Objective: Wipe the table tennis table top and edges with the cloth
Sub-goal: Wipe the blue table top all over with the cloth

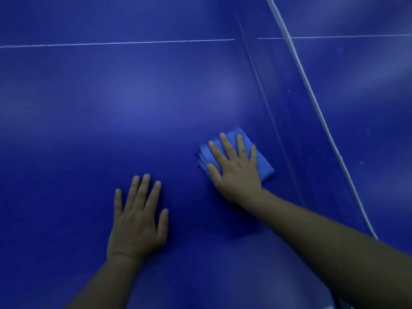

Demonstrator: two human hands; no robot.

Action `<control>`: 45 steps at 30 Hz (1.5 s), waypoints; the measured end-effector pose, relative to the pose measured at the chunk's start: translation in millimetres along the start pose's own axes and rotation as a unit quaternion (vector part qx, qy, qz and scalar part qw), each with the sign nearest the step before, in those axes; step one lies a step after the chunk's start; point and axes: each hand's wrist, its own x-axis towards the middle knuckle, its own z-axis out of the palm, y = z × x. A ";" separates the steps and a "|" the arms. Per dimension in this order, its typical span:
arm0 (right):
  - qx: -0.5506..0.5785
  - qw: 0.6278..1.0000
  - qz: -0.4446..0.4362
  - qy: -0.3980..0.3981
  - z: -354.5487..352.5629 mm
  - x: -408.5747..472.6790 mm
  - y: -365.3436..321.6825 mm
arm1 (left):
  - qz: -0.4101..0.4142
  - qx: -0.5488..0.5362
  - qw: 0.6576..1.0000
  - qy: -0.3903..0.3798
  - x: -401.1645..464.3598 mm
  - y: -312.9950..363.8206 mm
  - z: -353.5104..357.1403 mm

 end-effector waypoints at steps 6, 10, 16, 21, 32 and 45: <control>0.042 0.995 0.092 0.001 -23.8 174.6 -23.4 | 0.014 0.012 0.999 0.029 0.5 0.3 1.8; 0.061 0.984 0.166 0.004 -29.9 209.0 -9.6 | 0.019 0.016 0.999 0.035 0.8 -2.2 3.6; 0.080 0.954 0.286 0.035 -14.5 45.0 24.0 | 0.016 0.016 1.000 0.019 1.8 -1.4 2.2; 0.060 0.911 0.409 0.010 -0.4 -52.3 0.6 | 0.006 0.005 1.000 -0.022 2.6 1.2 -2.0; 0.065 0.928 0.363 0.051 15.9 -62.5 -50.0 | 0.011 -0.022 0.999 -0.043 -1.6 0.3 -5.1; 0.082 0.932 0.353 0.025 18.5 -95.8 -93.7 | 0.025 -0.033 0.998 -0.047 -0.7 1.4 -8.2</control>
